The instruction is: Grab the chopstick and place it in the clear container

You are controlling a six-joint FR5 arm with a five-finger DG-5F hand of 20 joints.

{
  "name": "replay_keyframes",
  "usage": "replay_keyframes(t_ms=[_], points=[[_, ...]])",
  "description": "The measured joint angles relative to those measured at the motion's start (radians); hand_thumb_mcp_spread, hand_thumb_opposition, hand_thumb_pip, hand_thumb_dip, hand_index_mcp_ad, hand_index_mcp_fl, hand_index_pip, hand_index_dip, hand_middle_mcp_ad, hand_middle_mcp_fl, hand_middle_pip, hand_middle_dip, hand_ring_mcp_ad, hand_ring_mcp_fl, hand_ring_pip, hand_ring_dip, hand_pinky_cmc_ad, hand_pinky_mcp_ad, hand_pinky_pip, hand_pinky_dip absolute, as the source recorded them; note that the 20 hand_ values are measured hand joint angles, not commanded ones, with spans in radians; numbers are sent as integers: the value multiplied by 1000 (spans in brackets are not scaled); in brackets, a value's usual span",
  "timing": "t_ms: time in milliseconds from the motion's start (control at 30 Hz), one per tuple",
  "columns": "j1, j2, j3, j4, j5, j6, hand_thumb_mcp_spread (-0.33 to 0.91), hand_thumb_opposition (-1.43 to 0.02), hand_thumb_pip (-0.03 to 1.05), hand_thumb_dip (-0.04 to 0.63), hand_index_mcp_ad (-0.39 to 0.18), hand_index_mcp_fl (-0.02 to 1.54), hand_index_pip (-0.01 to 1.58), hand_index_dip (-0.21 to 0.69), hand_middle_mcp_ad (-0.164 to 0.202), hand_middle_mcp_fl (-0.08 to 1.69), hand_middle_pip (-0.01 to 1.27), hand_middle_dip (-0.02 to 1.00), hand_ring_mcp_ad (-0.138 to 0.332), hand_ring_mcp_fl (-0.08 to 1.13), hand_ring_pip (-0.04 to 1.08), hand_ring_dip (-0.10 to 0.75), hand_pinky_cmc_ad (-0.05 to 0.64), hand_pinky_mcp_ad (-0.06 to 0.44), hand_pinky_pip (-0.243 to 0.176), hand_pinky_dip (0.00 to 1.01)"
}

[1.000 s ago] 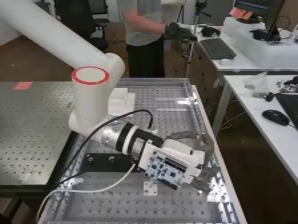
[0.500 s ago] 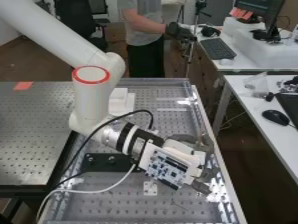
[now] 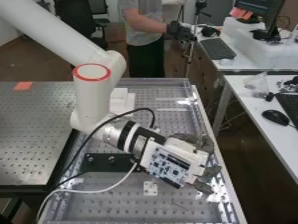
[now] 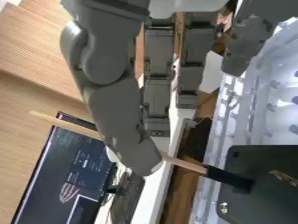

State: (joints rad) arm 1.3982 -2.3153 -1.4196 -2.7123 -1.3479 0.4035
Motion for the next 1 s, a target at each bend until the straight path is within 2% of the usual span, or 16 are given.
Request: replay_keyframes(t_ms=[167, 433, 733, 933, 1000], points=[[1, -2, 7, 0, 3, 3, 897, -1051, 456, 284, -131, 1073, 663, 326, -12, 1173, 328, 716, 52, 572, 115, 541, 387, 316, -19, 140], [0, 10, 26, -4, -10, -24, 897, -1061, 456, 284, -120, 1084, 632, 328, -12, 1199, 319, 716, 54, 590, 117, 541, 396, 316, -16, 140], [-1, 65, 26, -14, -18, -87, 887, -1080, 447, 284, -119, 1129, 607, 365, -12, 1223, 304, 716, 51, 611, 110, 545, 396, 312, -16, 152], [4, 130, 7, -14, -23, -132, 880, -1080, 447, 284, -119, 1134, 579, 380, -12, 1237, 297, 716, 52, 611, 110, 545, 396, 311, -16, 152], [10, 163, -6, -14, -25, -147, 883, -1080, 447, 284, -113, 1145, 567, 396, -14, 1236, 291, 716, 52, 613, 110, 545, 396, 328, -16, 152]])
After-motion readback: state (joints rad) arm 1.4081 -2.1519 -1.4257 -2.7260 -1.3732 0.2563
